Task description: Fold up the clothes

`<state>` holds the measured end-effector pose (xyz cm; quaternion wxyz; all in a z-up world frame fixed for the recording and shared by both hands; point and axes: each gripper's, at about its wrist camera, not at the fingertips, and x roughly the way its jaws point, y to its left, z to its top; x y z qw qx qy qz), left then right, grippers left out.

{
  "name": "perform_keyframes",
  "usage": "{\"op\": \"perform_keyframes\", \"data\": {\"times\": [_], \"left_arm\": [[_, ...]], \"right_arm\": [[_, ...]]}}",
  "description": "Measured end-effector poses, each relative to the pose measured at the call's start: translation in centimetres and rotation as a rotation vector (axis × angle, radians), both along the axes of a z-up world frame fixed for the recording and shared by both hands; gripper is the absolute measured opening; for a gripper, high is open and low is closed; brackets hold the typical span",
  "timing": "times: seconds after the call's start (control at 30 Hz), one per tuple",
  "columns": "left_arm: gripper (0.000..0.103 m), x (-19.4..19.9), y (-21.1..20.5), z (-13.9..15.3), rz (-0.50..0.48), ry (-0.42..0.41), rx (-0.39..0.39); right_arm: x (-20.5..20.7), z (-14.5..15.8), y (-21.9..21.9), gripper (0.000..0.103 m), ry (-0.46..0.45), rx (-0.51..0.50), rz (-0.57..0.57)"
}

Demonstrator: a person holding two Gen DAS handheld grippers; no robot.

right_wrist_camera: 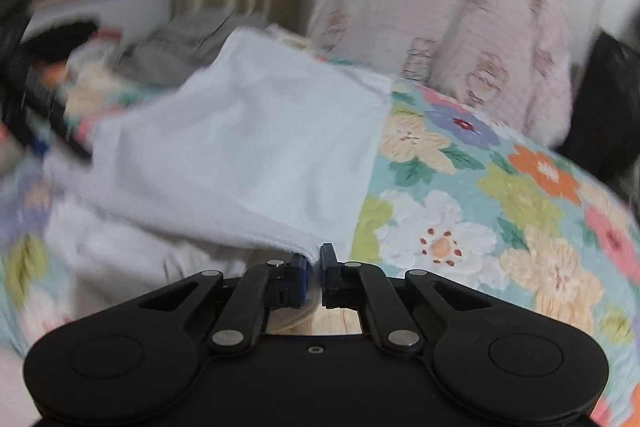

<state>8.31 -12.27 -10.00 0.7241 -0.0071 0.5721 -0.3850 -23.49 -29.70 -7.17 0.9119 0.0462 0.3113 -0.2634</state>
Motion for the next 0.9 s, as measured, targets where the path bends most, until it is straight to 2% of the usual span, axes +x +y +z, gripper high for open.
{"op": "perform_keyframes", "data": {"times": [0.07, 0.2, 0.27, 0.3, 0.37, 0.43, 0.5, 0.57, 0.63, 0.67, 0.73, 0.83, 0.9], "left_arm": [[0.009, -0.3, 0.0, 0.5, 0.001, -0.012, -0.024], [0.005, -0.4, 0.9, 2.1, 0.004, 0.03, -0.138], [0.005, -0.7, 1.6, 2.9, -0.006, 0.09, -0.228], [0.005, -0.9, 1.8, 3.0, -0.012, 0.109, -0.248], [0.005, -1.7, 1.7, 2.6, -0.029, 0.109, -0.214], [0.005, -2.1, 0.9, 1.1, -0.029, 0.107, -0.107], [0.008, -2.1, 0.0, -0.8, -0.036, 0.111, -0.019], [0.009, -1.9, -0.1, -1.6, -0.031, 0.131, 0.005], [0.009, -1.6, 0.4, -1.0, -0.024, 0.139, -0.019], [0.009, -1.4, 0.6, -0.7, -0.02, 0.144, -0.031], [0.013, -0.9, 1.2, -0.2, -0.002, 0.149, -0.056], [0.025, 0.2, 2.1, 0.0, 0.031, 0.17, -0.108], [0.039, 0.5, 2.1, -0.3, 0.032, 0.191, -0.127]], "right_arm": [[-0.4, 0.4, -0.7, 0.006, -0.053, 0.069, -0.048], [-1.5, 1.2, -1.5, 0.005, -0.136, 0.128, -0.123], [-2.8, 2.1, -1.4, 0.004, -0.201, 0.151, -0.152], [-3.5, 2.4, -1.4, 0.004, -0.23, 0.165, -0.168], [-4.2, 1.1, -1.8, 0.004, -0.207, 0.206, -0.214], [-4.8, -0.7, -2.3, 0.004, -0.164, 0.25, -0.262], [-4.6, -3.3, -2.6, 0.005, -0.082, 0.31, -0.294], [-4.3, -4.3, -2.2, 0.007, -0.042, 0.305, -0.298], [-4.0, -4.0, -1.9, 0.008, -0.009, 0.267, -0.279], [-3.9, -3.5, -1.9, 0.016, 0.005, 0.253, -0.266], [-4.5, -2.8, -2.3, 0.022, -0.011, 0.28, -0.25], [-6.5, -2.2, -3.0, 0.038, -0.109, 0.403, -0.216], [-7.6, -2.4, -3.4, 0.056, -0.16, 0.486, -0.207]]}}
